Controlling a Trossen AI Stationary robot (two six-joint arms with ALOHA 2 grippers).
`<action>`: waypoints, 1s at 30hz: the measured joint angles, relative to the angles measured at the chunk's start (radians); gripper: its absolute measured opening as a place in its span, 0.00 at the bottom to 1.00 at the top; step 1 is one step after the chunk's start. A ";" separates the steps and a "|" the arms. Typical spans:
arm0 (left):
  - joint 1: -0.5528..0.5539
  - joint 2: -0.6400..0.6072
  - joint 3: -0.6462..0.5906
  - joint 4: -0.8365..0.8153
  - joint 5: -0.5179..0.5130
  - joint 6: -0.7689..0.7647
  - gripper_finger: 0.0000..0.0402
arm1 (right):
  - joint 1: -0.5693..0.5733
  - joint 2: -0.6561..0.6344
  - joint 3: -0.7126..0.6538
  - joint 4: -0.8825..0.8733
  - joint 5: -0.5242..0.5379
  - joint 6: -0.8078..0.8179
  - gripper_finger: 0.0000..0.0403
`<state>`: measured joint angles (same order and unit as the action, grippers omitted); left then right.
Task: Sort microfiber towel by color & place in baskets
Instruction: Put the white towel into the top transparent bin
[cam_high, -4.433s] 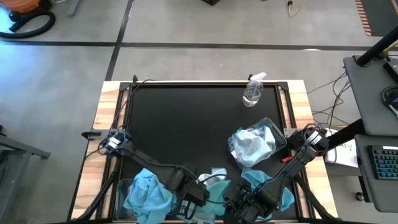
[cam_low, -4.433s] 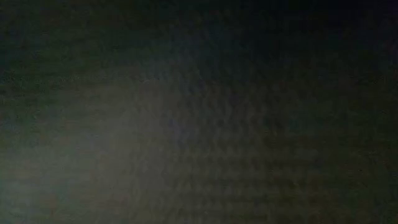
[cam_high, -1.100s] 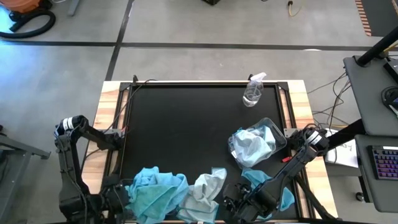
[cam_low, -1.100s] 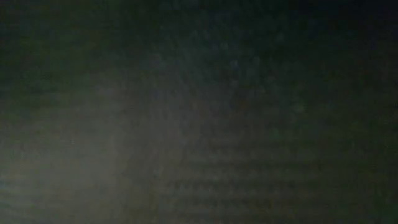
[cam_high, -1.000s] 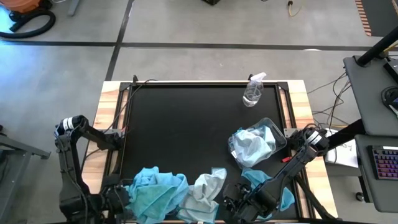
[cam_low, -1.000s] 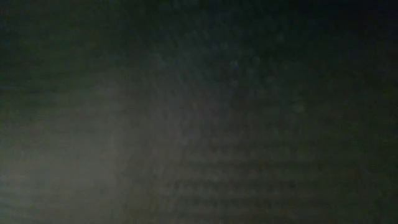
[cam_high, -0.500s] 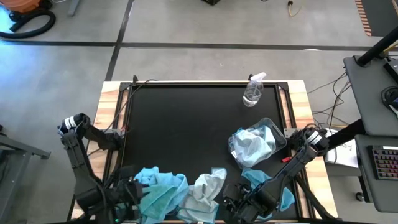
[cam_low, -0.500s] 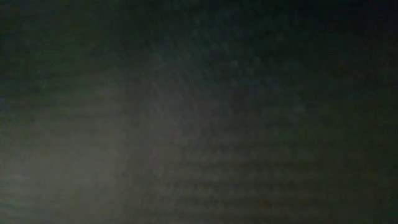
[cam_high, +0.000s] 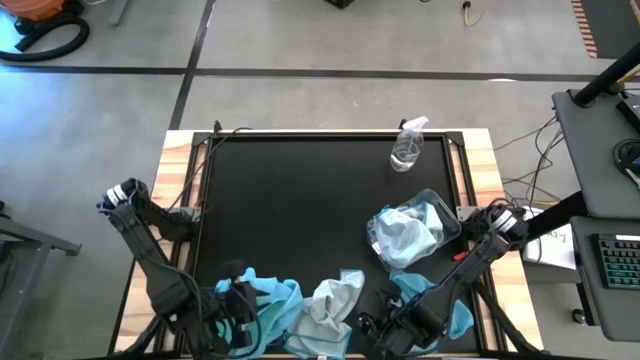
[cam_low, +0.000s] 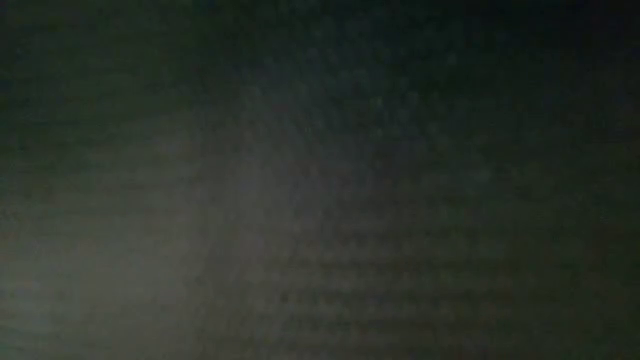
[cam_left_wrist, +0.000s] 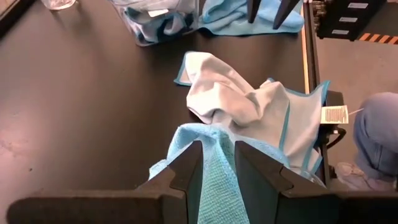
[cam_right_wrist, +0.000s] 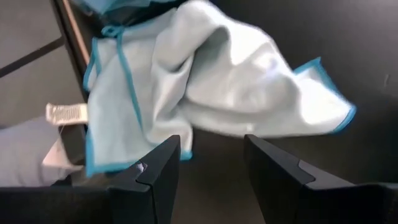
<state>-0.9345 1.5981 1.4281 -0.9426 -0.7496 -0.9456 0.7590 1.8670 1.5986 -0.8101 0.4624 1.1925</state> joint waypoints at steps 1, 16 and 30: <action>0.001 -0.004 0.000 0.000 0.000 0.003 0.19 | -0.005 0.000 0.000 0.000 0.013 -0.009 0.42; -0.010 -0.010 0.000 0.018 0.009 0.029 0.19 | -0.099 0.000 0.000 0.069 -0.008 -0.135 0.42; -0.027 -0.009 0.000 0.034 0.010 0.047 0.19 | -0.125 0.146 0.013 0.177 -0.109 -0.141 0.42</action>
<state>-0.9615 1.5890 1.4281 -0.9085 -0.7399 -0.8989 0.6342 2.0134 1.6113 -0.6332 0.3538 1.0519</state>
